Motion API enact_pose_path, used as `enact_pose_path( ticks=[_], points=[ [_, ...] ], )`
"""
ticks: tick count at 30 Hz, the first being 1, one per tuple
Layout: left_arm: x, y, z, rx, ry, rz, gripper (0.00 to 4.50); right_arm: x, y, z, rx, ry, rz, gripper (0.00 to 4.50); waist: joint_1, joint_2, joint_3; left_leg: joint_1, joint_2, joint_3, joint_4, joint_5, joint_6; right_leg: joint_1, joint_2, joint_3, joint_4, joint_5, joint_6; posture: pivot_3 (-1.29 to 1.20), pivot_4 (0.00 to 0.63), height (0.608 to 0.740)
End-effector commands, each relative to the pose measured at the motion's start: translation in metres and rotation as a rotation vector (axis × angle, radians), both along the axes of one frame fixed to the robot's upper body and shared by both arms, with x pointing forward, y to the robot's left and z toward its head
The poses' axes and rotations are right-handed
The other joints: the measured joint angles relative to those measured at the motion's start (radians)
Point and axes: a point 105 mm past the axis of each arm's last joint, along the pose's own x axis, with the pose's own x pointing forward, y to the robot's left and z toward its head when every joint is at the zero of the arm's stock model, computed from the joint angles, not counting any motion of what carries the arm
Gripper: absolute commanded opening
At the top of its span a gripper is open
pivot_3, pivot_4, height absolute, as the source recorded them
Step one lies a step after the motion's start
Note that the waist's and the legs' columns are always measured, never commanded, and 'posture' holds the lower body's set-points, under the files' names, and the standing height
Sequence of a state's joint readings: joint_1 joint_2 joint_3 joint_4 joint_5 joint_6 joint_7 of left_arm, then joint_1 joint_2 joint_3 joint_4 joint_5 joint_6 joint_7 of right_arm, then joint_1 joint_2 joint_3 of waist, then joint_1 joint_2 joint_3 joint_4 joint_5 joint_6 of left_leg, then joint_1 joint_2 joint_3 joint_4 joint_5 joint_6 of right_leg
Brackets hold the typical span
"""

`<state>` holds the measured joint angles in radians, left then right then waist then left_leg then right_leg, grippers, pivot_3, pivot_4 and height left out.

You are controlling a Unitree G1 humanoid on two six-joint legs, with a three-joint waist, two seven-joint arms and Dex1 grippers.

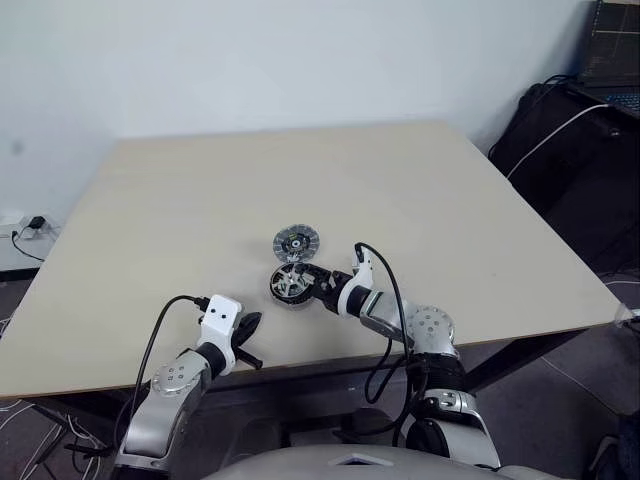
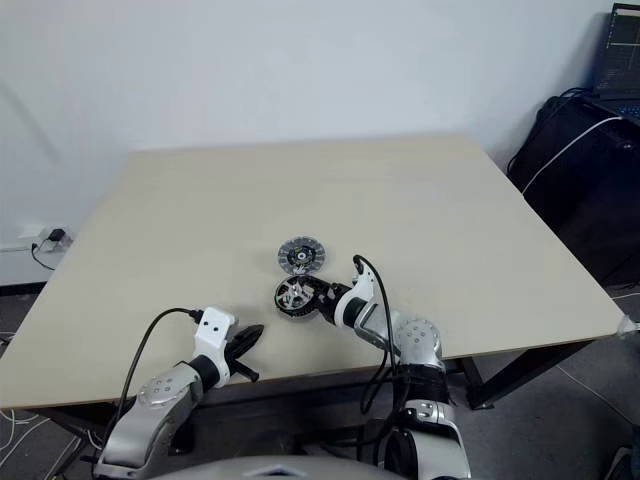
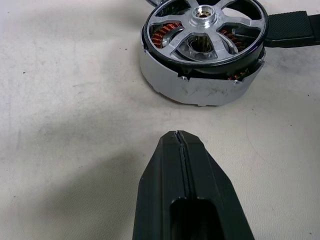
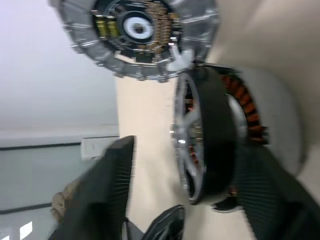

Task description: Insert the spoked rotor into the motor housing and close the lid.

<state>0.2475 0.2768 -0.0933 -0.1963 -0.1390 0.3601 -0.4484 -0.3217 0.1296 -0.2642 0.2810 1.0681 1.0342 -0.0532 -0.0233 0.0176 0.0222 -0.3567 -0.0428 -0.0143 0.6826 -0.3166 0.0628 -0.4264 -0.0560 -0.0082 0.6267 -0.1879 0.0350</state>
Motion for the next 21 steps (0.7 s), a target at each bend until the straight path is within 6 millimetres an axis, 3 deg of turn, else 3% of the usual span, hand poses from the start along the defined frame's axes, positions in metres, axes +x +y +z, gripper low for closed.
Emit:
enact_pose_path(
  ticks=[1, 12, 15, 17, 19, 21],
  points=[
    [0.006, -0.003, 0.008, -0.021, -0.044, -0.011, 0.0, 0.002, 0.0, 0.005, 0.0, -0.022, -0.034, 4.37, 0.0, 0.0, 0.0, 0.0, 0.0, 0.0, 0.0, 0.0, 0.0, 0.0, 0.0, 0.0, 0.0, 0.0, 0.0, 0.0, 0.0, 0.74],
    [0.008, -0.003, 0.004, -0.028, -0.043, -0.017, 0.0, 0.008, -0.034, 0.026, -0.151, -0.14, -0.119, 4.37, 0.004, 0.0, 0.0, -0.002, -0.001, 0.0, 0.0, 0.0, 0.0, -0.002, -0.001, 0.0, 0.0, 0.001, 0.001, 0.0, 0.0, 0.74],
    [0.008, -0.002, 0.004, -0.029, -0.044, -0.02, 0.0, 0.01, -0.037, 0.034, -0.291, -0.253, -0.096, 4.37, 0.003, 0.0, 0.0, -0.002, -0.001, 0.0, 0.0, 0.0, 0.0, -0.002, -0.001, 0.0, 0.0, 0.001, 0.001, 0.0, 0.0, 0.74],
    [0.009, -0.003, 0.004, -0.029, -0.046, -0.023, 0.0, 0.009, -0.032, 0.039, -0.479, -0.41, -0.014, 3.82, 0.002, 0.0, 0.0, -0.002, -0.001, 0.0, 0.0, 0.0, 0.0, -0.002, -0.001, -0.001, 0.0, 0.0, 0.0, 0.0, 0.0, 0.74],
    [0.009, -0.003, 0.004, -0.03, -0.049, -0.027, 0.0, 0.004, -0.015, 0.039, -0.642, -0.568, 0.121, 3.2, 0.0, -0.001, 0.0, -0.002, -0.001, 0.001, 0.0, 0.0, 0.001, -0.002, -0.001, -0.001, -0.001, -0.001, 0.0, 0.0, 0.0, 0.74],
    [0.01, -0.003, 0.005, -0.03, -0.051, -0.03, 0.0, -0.001, -0.002, 0.037, -0.73, -0.67, 0.21, 2.51, -0.002, -0.001, 0.0, -0.001, -0.001, 0.002, 0.0, 0.0, 0.001, -0.002, 0.0, -0.002, -0.001, -0.002, 0.002, 0.0, 0.0, 0.74]
  ],
)
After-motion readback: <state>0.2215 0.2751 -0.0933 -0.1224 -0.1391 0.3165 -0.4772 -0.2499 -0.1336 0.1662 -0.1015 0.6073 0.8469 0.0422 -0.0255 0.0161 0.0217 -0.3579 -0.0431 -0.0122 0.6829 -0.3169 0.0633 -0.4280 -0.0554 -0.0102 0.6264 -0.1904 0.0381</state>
